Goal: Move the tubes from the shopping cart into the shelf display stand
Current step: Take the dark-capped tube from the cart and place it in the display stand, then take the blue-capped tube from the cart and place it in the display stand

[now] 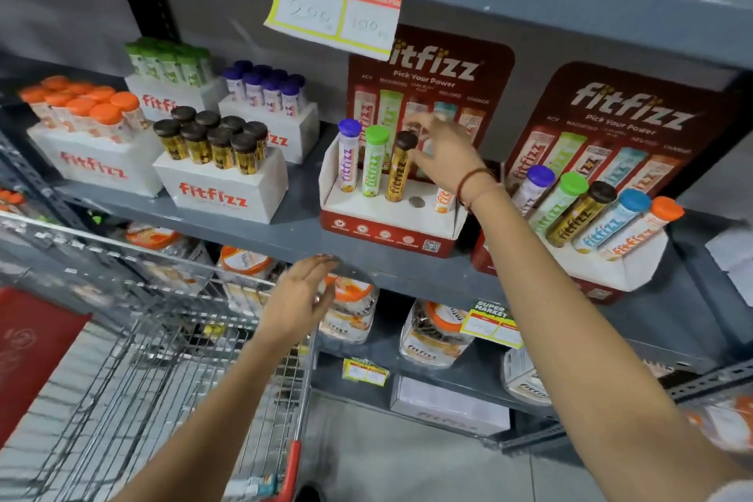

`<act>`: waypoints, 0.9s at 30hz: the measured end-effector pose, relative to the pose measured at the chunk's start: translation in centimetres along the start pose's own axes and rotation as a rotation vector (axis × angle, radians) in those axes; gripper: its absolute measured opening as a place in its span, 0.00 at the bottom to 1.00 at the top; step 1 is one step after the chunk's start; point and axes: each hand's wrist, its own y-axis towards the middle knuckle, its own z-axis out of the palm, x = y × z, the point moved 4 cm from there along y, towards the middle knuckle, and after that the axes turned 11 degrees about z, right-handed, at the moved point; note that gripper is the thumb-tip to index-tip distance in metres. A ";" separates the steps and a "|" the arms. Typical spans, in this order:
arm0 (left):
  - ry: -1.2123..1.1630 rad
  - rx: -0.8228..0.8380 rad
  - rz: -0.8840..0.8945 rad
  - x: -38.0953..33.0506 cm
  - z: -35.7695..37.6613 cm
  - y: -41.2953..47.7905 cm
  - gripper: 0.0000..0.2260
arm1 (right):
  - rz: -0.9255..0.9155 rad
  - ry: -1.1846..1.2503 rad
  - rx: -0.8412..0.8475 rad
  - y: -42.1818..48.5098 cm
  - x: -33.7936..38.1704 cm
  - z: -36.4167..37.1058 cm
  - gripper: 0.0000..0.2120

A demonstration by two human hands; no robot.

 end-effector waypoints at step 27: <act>0.287 -0.076 -0.874 8.2 -4.5 -28.7 0.11 | -0.307 -0.315 1.280 -27.3 11.3 48.4 0.09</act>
